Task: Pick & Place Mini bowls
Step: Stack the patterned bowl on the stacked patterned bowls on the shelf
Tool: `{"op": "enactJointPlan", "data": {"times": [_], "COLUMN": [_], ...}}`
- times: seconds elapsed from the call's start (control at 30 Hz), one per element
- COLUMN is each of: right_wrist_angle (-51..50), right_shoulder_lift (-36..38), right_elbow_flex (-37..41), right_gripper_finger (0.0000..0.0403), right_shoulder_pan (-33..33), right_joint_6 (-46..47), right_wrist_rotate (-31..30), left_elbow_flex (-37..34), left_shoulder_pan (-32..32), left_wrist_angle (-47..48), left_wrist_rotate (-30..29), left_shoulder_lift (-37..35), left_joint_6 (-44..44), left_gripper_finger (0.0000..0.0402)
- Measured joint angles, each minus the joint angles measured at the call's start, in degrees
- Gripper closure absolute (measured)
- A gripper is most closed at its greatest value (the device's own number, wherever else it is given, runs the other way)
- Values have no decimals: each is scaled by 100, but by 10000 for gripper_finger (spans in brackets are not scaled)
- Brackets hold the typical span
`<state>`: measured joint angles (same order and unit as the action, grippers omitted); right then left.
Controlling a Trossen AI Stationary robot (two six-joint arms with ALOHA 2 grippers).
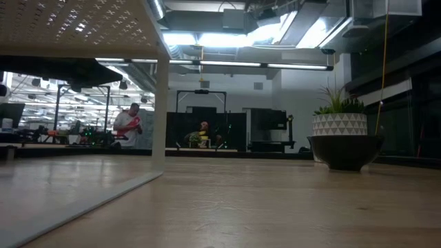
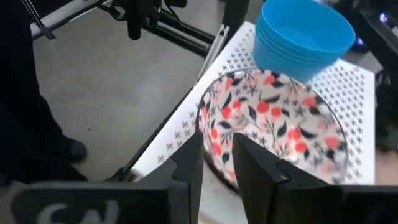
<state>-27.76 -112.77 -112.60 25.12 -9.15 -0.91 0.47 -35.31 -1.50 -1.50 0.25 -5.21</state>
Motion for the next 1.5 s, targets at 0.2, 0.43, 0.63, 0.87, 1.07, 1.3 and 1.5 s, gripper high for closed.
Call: {"op": "enactJointPlan", "data": {"times": [0.2, 0.43, 0.63, 0.87, 1.07, 1.3, 1.5], "right_wrist_angle": [-656, -1010, -1878, -2616, -2814, -1342, -349], "right_shoulder_lift": [164, 363, 484, 504, 820, 2051, 2880], "right_elbow_flex": [0, 0, 0, 0, 413, 2411, 3766], "right_gripper_finger": [315, 315, 315, 315, 318, 349, 378], "right_shoulder_pan": [0, 0, 31, 217, 389, 570, 662], "right_joint_6": [782, 1117, 1403, 1605, 1933, 3000, 4732], "right_wrist_rotate": [7, 7, -9, -59, -442, -948, -1149], "left_elbow_flex": [0, 1, 0, 1, 0, 2, 0], "left_shoulder_pan": [0, 0, 0, 0, 0, 0, 0], "left_wrist_angle": [5, 1, 7, 2, 2, -2, 4], "left_wrist_rotate": [-2, 0, 0, -15, -17, -20, -22], "left_shoulder_lift": [0, 0, 0, 0, 0, 0, 0], "left_joint_6": [0, 0, -2, 0, 0, 0, 0], "left_gripper_finger": [398, 398, 398, 398, 397, 398, 397]}}
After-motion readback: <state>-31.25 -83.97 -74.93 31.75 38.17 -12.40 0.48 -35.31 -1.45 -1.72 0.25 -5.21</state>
